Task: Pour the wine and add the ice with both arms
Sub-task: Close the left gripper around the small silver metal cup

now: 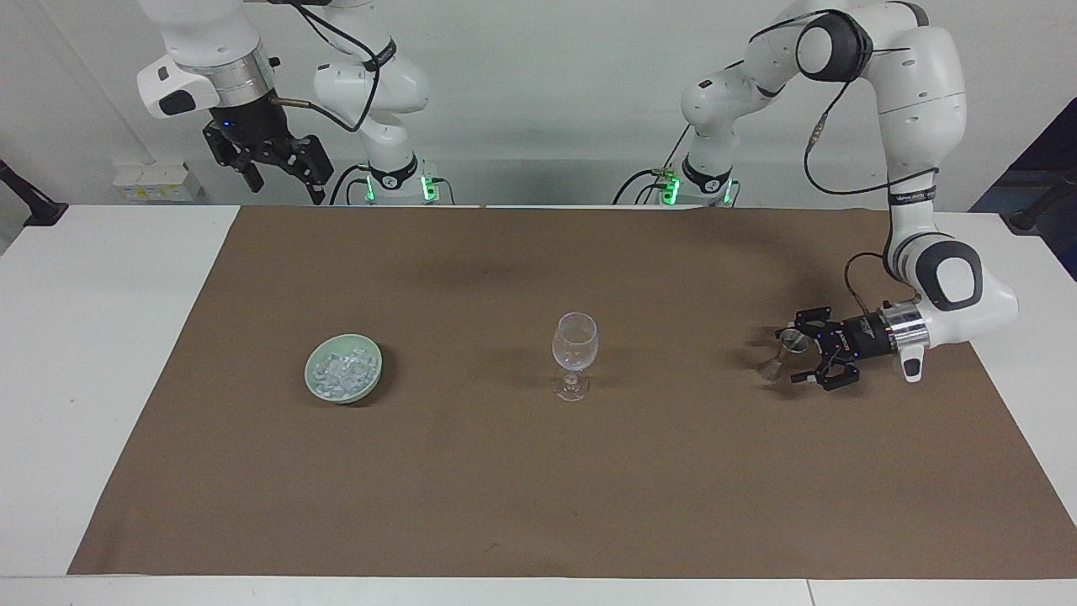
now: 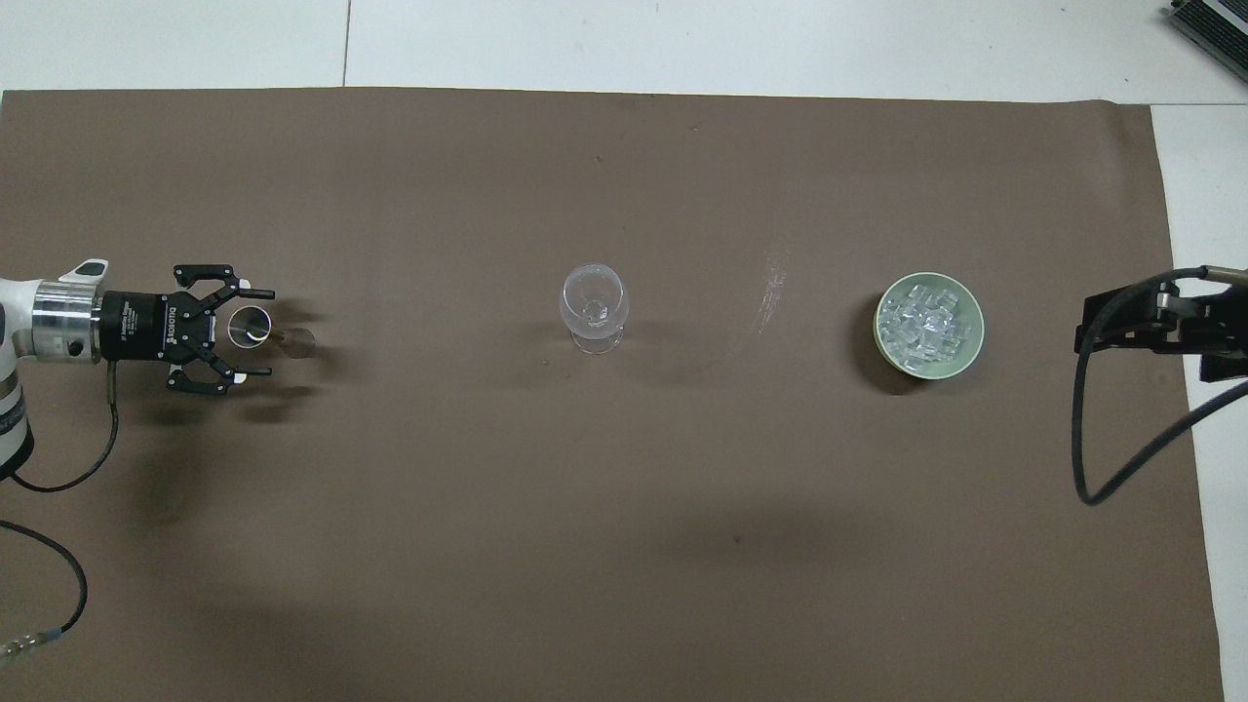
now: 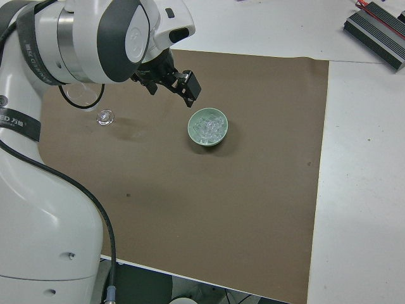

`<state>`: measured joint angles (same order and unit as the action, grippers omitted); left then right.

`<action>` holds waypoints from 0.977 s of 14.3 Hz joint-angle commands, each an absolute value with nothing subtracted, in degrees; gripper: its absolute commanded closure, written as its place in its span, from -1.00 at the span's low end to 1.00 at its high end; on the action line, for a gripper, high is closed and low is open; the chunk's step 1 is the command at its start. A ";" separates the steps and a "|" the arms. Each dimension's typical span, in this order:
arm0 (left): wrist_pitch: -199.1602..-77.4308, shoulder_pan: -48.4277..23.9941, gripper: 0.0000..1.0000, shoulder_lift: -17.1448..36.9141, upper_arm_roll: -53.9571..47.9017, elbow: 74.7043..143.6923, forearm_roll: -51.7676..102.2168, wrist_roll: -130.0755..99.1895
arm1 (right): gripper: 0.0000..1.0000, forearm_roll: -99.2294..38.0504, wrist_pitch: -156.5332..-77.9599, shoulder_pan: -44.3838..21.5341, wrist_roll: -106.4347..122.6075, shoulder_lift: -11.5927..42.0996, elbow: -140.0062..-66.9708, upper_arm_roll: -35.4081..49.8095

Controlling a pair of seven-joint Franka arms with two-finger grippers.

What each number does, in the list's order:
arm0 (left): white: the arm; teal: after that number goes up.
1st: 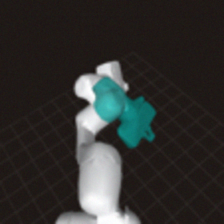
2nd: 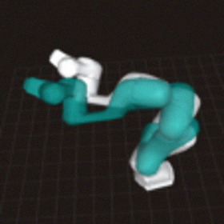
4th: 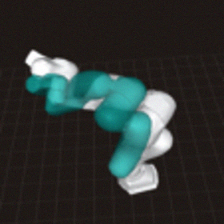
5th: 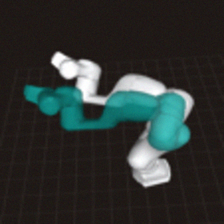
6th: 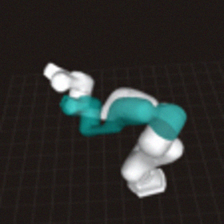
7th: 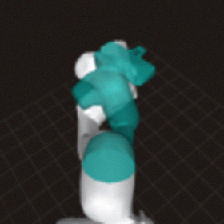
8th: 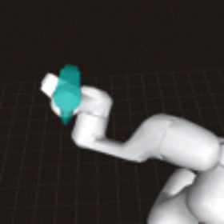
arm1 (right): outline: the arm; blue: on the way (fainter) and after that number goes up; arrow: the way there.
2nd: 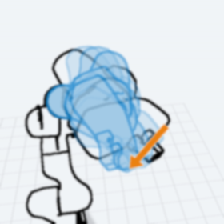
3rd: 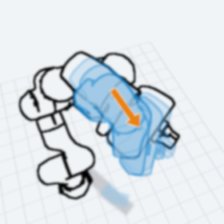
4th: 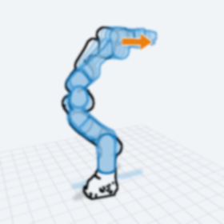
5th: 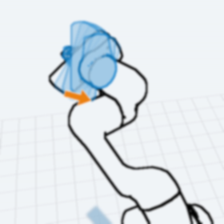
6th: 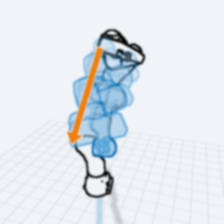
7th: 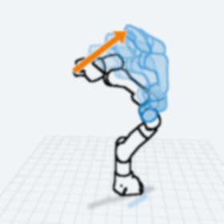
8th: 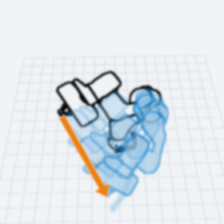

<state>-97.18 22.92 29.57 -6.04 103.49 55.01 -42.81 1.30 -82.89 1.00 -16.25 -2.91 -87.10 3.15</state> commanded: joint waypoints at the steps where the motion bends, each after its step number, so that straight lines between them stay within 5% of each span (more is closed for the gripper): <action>1: -98.17 22.41 -1.00 27.25 -5.36 106.96 56.42 -39.64 | -1.00 0.00 -81.91 1.85 -15.03 -2.90 -86.57 3.43; 3: -98.09 22.67 -1.00 27.07 -5.45 107.49 56.43 -39.20 | -1.00 0.00 -81.91 1.85 -15.03 -2.90 -86.49 3.43; 7: -98.00 22.68 -0.51 26.46 -5.45 108.37 57.04 -38.76 | -1.00 0.00 -81.91 1.85 -15.03 -2.90 -86.57 3.43; 14: -98.09 22.50 -0.11 26.46 -5.36 108.37 57.13 -38.41 | -1.00 0.00 -82.00 2.02 -15.03 -2.81 -86.48 3.34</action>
